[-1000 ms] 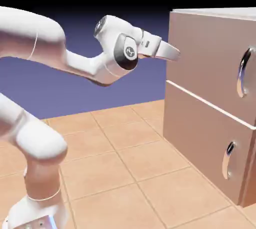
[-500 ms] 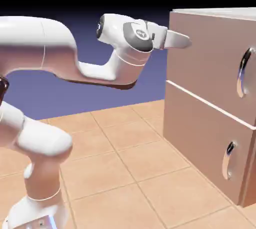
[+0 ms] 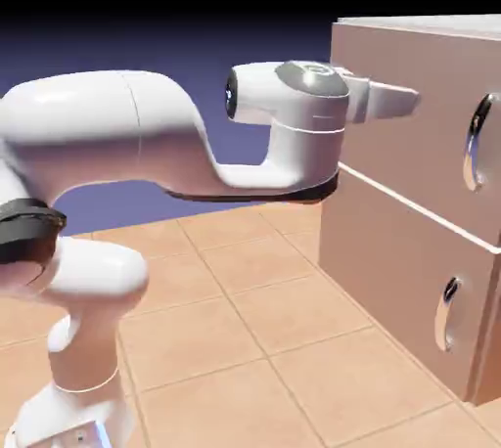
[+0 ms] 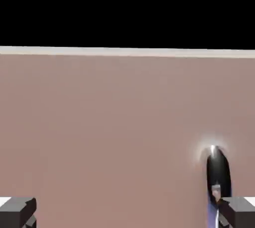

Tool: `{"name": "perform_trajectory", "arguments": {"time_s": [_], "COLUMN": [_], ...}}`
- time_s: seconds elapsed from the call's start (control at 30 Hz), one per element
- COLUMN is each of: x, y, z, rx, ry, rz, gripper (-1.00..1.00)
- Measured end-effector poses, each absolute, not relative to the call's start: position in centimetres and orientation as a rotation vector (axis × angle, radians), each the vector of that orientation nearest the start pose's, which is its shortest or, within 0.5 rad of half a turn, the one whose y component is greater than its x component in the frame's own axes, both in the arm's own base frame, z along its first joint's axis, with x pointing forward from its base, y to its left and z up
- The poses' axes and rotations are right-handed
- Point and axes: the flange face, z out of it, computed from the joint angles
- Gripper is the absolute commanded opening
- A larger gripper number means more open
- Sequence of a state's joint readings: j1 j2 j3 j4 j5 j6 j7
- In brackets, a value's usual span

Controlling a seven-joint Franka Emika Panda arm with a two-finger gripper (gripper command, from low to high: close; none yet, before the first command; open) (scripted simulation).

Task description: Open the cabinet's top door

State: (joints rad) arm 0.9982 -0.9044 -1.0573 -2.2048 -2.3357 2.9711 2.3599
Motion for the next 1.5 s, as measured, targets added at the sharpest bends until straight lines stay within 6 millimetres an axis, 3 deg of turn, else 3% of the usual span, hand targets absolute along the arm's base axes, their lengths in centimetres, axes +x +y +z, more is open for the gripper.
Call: {"name": "perform_trajectory", "arguments": {"time_s": [0.43, 0.47, 0.63, 0.67, 0.73, 1.17, 1.5], "x": [48.8, 48.8, 53.8, 53.8, 53.8, 44.7, 37.0], "y": [-16.4, -16.4, -16.2, -16.2, -16.2, -13.0, -8.6], "z": [51.3, 51.3, 51.3, 51.3, 51.3, 51.4, 51.4], "rx": [-1.762, -1.762, -1.762, -1.762, -1.762, -1.746, -1.718], "ry": [0.693, 0.693, 0.693, 0.693, 0.693, 0.874, 1.050], "rz": [-1.736, -1.736, -1.736, -1.736, -1.736, -1.860, -1.966], "gripper": [0.00, 0.00, 0.00, -1.00, -1.00, -1.00, -1.00]}}
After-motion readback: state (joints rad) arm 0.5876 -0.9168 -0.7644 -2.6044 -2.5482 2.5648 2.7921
